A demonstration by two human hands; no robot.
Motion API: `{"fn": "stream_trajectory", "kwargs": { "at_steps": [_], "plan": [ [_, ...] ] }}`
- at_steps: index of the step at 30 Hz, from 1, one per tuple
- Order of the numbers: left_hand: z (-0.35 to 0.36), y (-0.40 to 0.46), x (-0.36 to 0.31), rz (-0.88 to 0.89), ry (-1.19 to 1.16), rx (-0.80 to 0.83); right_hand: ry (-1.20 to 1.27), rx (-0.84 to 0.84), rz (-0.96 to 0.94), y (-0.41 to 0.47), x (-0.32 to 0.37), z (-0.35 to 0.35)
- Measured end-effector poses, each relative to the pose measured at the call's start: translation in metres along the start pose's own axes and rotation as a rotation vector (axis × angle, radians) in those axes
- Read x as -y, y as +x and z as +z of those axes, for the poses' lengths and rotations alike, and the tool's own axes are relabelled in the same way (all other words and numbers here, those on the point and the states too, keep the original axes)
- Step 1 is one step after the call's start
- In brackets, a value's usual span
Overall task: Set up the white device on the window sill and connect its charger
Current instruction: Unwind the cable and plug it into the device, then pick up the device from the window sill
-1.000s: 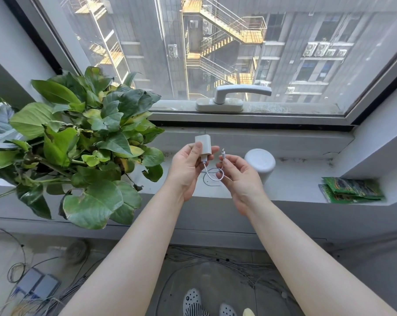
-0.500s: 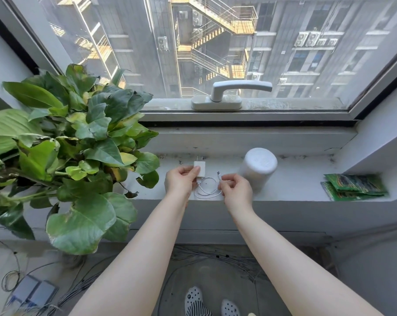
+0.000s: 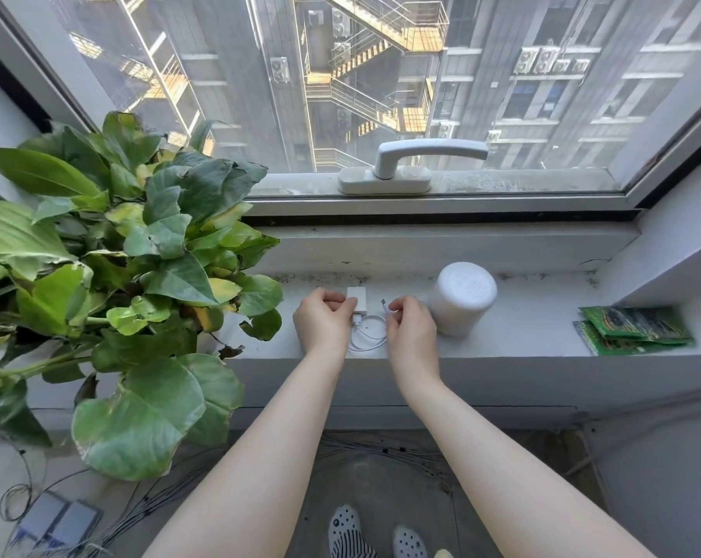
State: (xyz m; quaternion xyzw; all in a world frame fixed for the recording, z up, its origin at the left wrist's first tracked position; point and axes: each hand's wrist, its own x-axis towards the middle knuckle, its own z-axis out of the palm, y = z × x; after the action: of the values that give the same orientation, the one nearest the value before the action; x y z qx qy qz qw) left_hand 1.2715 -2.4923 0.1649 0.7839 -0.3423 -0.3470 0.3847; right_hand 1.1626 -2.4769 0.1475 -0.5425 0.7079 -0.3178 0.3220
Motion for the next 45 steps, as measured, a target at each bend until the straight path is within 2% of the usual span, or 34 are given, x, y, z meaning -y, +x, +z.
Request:
{"fn": "stream_trajectory", "kwargs": {
  "at_steps": [9,16,20,23,25,27,30,35,45],
  "plan": [
    [0.001,-0.005,0.006,0.059,-0.018,-0.021,-0.02,-0.008,-0.049,-0.001,-0.001,-0.002],
    [-0.002,-0.028,-0.012,0.16,-0.156,-0.023,0.079,0.003,-0.272,-0.036,0.01,-0.03],
    [-0.001,-0.048,-0.042,0.268,-0.277,0.191,0.19,-0.116,-0.44,-0.039,0.022,-0.091],
    [0.012,-0.057,-0.059,0.278,-0.312,0.396,0.262,-0.21,-0.325,-0.013,0.009,-0.135],
    [0.025,-0.06,-0.064,0.259,-0.305,0.473,0.29,-0.143,-0.194,0.008,-0.007,-0.148],
    [0.035,-0.063,-0.065,0.229,-0.285,0.524,0.297,-0.002,-0.115,0.026,-0.023,-0.151],
    [0.046,-0.062,-0.062,0.181,-0.287,0.56,0.32,0.159,-0.07,0.041,-0.038,-0.145],
    [0.051,-0.057,-0.05,0.154,-0.329,0.614,0.433,0.311,-0.069,0.045,-0.045,-0.138],
    [0.053,-0.049,-0.037,0.174,-0.411,0.725,0.468,0.406,-0.099,0.048,-0.057,-0.14]
  ]
}}
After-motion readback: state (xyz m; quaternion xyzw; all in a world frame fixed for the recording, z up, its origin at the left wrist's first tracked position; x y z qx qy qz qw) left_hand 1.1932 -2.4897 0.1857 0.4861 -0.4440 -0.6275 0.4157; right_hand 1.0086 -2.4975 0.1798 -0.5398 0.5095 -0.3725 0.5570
